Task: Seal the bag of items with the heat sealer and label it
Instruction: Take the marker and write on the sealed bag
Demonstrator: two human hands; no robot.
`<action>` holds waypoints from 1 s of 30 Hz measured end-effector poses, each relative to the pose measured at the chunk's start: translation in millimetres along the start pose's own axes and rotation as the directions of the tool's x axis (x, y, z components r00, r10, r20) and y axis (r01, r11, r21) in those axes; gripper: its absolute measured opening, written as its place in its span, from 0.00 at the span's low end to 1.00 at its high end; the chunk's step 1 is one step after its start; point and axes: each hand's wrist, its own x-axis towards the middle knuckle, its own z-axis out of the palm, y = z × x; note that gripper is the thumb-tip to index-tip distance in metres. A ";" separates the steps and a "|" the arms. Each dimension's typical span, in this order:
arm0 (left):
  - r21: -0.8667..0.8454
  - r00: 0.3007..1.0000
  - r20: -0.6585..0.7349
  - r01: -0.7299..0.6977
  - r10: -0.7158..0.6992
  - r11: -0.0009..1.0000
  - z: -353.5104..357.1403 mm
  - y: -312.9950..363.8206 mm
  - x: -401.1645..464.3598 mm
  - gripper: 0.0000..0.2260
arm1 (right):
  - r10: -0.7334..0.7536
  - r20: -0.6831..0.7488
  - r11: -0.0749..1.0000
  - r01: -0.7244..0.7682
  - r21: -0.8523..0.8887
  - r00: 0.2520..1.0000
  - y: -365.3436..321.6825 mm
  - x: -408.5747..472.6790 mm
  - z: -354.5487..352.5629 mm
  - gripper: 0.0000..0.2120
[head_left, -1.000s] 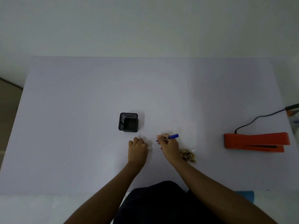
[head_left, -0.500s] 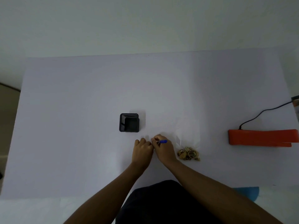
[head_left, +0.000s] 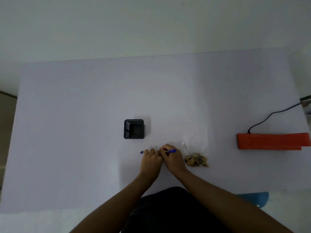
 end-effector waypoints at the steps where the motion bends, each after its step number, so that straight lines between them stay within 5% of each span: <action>1: 0.005 1.000 0.019 0.004 -0.004 1.000 -0.9 0.9 -0.4 0.12 | 0.003 0.003 1.000 -0.003 0.000 1.000 0.8 -0.8 0.0 0.10; 11: 0.121 0.993 0.117 -0.036 0.022 0.992 -15.1 4.5 -6.2 0.20 | -0.013 0.012 0.997 0.012 0.074 1.000 4.5 -4.7 1.9 0.11; 30: 0.105 0.992 0.127 0.005 -0.018 0.994 -18.9 7.6 -3.5 0.17 | -0.002 0.015 0.998 0.001 0.059 1.000 6.5 1.1 1.1 0.16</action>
